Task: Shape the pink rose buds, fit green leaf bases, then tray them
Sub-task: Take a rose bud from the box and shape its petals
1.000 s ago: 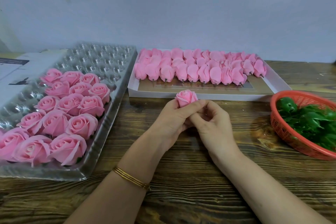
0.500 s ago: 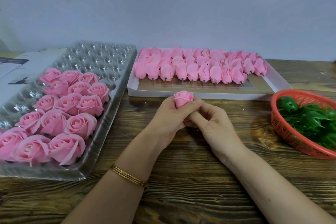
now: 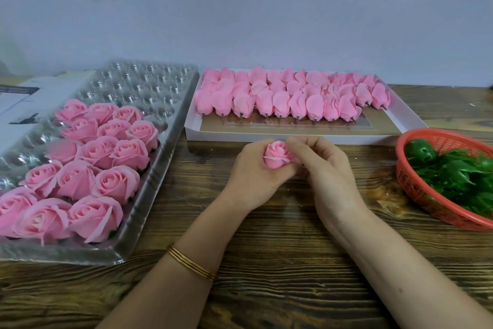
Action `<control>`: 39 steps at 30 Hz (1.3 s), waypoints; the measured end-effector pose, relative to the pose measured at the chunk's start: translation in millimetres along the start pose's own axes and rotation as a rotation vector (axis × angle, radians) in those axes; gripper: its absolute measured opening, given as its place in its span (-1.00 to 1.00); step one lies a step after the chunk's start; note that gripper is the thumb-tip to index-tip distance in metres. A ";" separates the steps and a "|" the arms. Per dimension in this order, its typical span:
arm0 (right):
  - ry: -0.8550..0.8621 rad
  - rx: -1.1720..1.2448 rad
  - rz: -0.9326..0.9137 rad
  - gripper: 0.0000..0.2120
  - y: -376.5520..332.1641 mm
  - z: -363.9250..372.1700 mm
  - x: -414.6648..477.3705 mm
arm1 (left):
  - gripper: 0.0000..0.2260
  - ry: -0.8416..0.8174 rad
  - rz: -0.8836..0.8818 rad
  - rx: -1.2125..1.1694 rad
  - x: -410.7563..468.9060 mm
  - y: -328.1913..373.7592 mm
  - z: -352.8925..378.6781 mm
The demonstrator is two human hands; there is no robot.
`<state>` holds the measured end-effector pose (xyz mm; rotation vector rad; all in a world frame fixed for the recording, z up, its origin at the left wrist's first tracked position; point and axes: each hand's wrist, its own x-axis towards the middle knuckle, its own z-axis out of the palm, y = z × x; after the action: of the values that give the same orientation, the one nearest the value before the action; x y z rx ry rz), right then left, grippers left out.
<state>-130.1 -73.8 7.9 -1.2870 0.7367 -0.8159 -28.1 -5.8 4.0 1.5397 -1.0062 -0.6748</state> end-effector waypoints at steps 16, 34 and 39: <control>-0.021 0.069 0.102 -0.82 -0.2 -0.2 -0.3 | -0.87 -0.029 0.070 0.090 1.2 -8.4 1.5; -0.118 -0.108 -0.052 -0.75 9.6 9.3 -8.6 | -0.86 0.087 -0.097 -0.439 5.5 -4.9 2.1; -0.126 -0.080 -0.041 -0.78 7.7 8.6 -8.8 | -0.64 0.052 -0.101 -0.479 4.4 -1.2 -0.4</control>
<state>-126.7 -61.1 1.7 -1.4153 0.6499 -0.7372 -25.4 -9.4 3.4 1.1827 -0.6674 -0.8707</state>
